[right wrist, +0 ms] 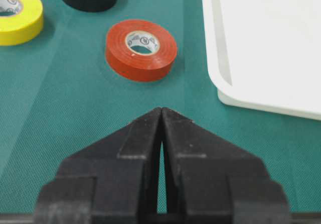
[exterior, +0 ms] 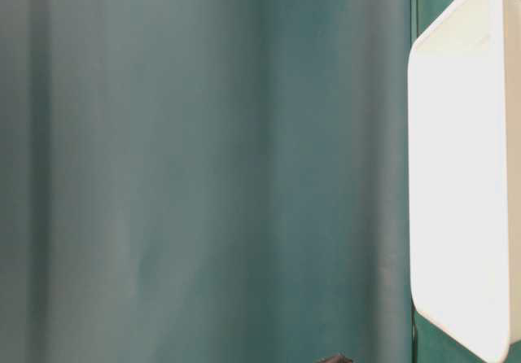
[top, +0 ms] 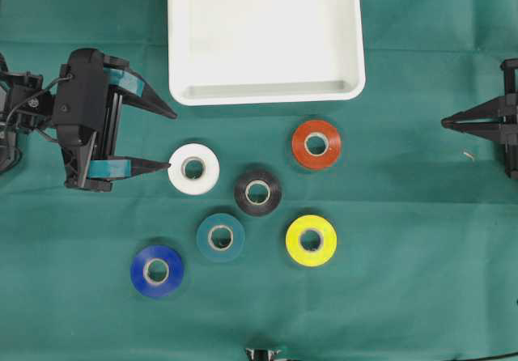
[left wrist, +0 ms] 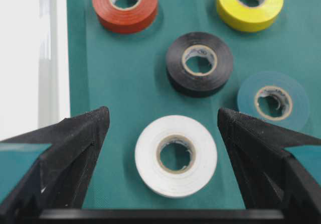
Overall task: Put the tape into the white case with the left arm.
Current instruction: 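Reach the left gripper past the white roll to the yellow roll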
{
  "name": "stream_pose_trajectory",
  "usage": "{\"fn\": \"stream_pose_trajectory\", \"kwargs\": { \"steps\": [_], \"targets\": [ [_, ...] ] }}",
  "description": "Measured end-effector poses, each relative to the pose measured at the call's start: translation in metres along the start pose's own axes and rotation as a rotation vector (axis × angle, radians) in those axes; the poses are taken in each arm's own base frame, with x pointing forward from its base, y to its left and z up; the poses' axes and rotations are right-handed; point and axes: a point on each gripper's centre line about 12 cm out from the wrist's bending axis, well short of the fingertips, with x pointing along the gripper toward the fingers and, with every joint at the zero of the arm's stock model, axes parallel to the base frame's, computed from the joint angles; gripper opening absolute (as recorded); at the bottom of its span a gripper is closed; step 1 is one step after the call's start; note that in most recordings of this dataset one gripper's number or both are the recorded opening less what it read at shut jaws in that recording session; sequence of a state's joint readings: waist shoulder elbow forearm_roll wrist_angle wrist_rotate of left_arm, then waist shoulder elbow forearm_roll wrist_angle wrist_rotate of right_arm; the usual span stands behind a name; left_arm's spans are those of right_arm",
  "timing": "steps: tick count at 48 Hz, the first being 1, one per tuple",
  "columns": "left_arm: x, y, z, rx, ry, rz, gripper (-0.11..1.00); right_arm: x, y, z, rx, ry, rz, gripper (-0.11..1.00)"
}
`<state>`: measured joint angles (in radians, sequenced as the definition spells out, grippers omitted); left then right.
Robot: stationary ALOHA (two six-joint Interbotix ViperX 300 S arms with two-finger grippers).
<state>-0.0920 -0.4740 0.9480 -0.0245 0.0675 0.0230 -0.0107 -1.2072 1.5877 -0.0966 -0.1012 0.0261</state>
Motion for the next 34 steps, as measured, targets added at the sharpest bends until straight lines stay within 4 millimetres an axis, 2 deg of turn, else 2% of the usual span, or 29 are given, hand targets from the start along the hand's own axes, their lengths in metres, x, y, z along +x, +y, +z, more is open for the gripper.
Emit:
{"fn": "stream_pose_trajectory", "kwargs": {
  "steps": [34],
  "targets": [
    [0.0007,-0.0004,-0.0005,-0.002,0.006,-0.001,0.96,-0.0017,0.0012,-0.0048,-0.262,0.028,0.013,-0.09]
  ]
}}
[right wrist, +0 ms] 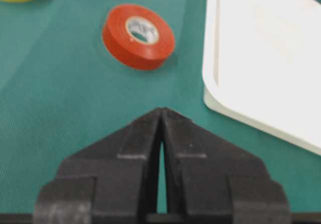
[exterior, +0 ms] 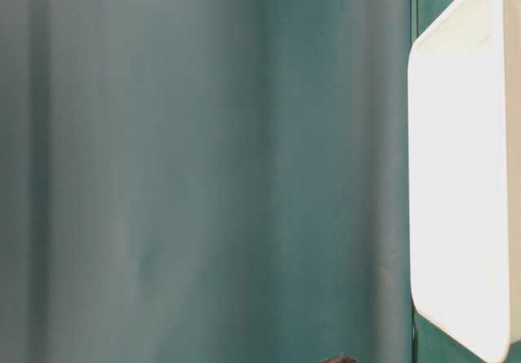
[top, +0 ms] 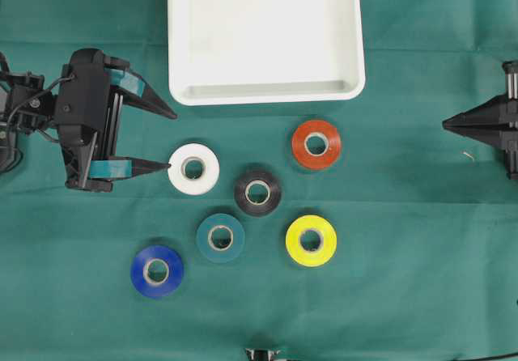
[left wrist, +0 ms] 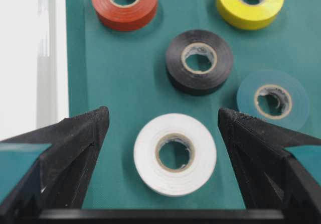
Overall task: Put the tape into the white case with the left arm.
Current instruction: 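Reach the left gripper past the white roll to the yellow roll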
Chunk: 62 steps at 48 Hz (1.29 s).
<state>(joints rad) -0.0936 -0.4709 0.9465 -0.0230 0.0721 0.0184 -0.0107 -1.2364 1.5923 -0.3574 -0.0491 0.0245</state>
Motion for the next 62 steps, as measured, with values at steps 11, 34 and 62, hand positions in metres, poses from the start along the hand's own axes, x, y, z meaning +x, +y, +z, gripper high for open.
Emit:
{"fn": "stream_pose_trajectory", "kwargs": {
  "steps": [11,34,62],
  "targets": [
    [0.001,-0.003,0.001,-0.027,0.000,-0.009,0.96,0.000,-0.003,0.016,0.025,-0.072,-0.006,-0.09],
    [0.029,-0.016,0.006,-0.022,0.101,-0.041,0.96,0.000,-0.001,0.008,0.213,-0.045,0.003,-0.09],
    [0.063,-0.031,0.018,0.004,0.151,-0.071,0.96,0.000,-0.001,0.007,0.213,-0.044,0.003,-0.09]
  ]
}}
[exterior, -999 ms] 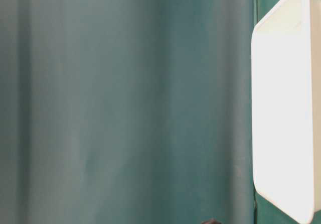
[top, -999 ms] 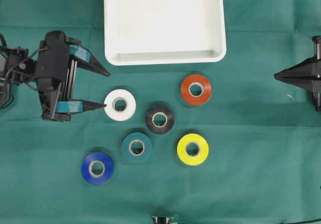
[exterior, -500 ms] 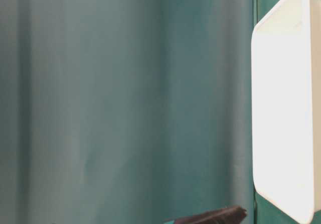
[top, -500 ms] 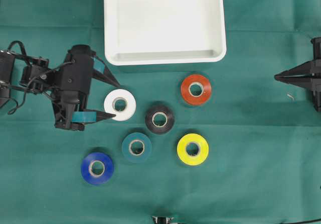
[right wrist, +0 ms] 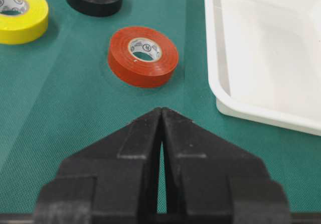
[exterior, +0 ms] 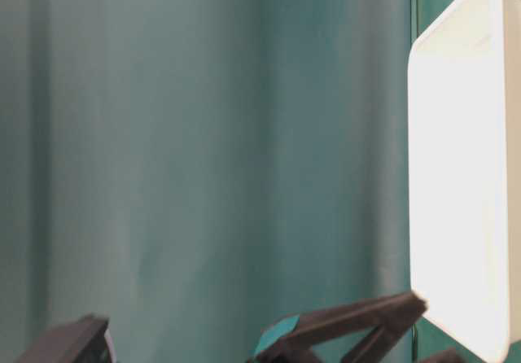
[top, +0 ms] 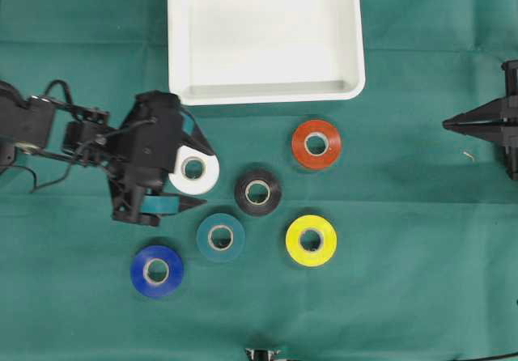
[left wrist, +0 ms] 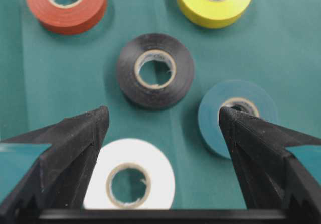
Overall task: Put the tape into the white case with the left arm.
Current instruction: 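Reach the left gripper past the white roll to the yellow roll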
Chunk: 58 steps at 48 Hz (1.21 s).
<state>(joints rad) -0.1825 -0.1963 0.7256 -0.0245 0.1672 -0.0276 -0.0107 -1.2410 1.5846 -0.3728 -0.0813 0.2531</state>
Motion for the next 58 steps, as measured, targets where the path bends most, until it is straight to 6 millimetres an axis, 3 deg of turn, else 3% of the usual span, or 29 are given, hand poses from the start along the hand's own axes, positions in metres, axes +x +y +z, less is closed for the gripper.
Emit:
{"fn": "stream_pose_trajectory", "kwargs": {
  "steps": [58],
  "targets": [
    [0.118,-0.048,0.052,0.071,0.109,-0.067,0.95,0.000,0.001,-0.001,0.002,-0.012,0.006,-0.09]
  ]
}}
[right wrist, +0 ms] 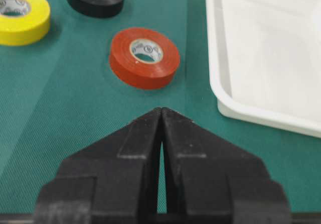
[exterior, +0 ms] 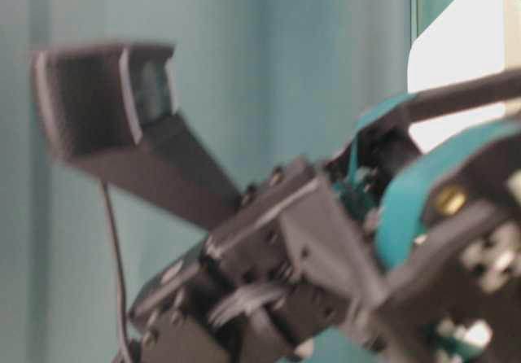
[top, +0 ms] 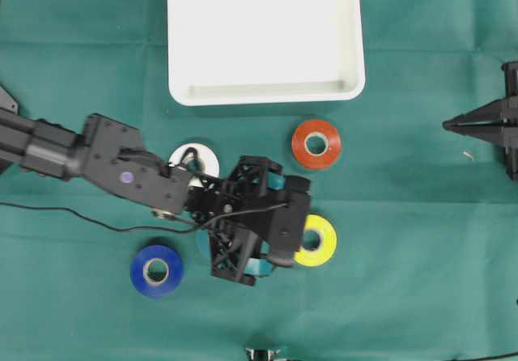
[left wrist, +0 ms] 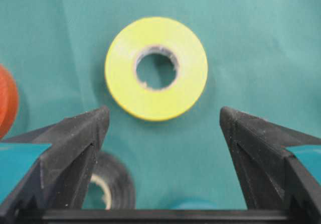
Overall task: Put the tape into the white case with the left arm.
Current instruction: 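Reach the left gripper past the white roll to the yellow roll, then lower the left gripper into the yellow roll's core and grasp it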
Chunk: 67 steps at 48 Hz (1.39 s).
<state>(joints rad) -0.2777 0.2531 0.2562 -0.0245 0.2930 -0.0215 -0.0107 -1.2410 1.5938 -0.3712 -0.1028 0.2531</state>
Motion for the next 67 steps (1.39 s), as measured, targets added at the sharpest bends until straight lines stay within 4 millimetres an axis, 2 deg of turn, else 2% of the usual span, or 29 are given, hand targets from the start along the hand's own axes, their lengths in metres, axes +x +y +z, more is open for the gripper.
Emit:
{"fn": "stream_pose_trajectory", "kwargs": {
  "steps": [22,44,59,67],
  "targets": [
    [0.030,-0.017,0.010,0.039,0.012,-0.022,0.95,0.000,0.001,0.001,0.000,-0.013,0.004,-0.09],
    [0.059,-0.019,0.002,0.042,0.047,-0.023,0.95,0.000,0.001,0.001,0.000,-0.013,0.004,-0.09],
    [0.072,-0.019,-0.011,0.045,0.090,-0.022,0.95,0.000,0.001,0.001,0.000,-0.015,0.004,-0.09],
    [0.076,-0.018,-0.011,0.044,0.093,-0.021,0.94,0.000,0.001,0.001,0.000,-0.015,0.004,-0.09]
  ]
}}
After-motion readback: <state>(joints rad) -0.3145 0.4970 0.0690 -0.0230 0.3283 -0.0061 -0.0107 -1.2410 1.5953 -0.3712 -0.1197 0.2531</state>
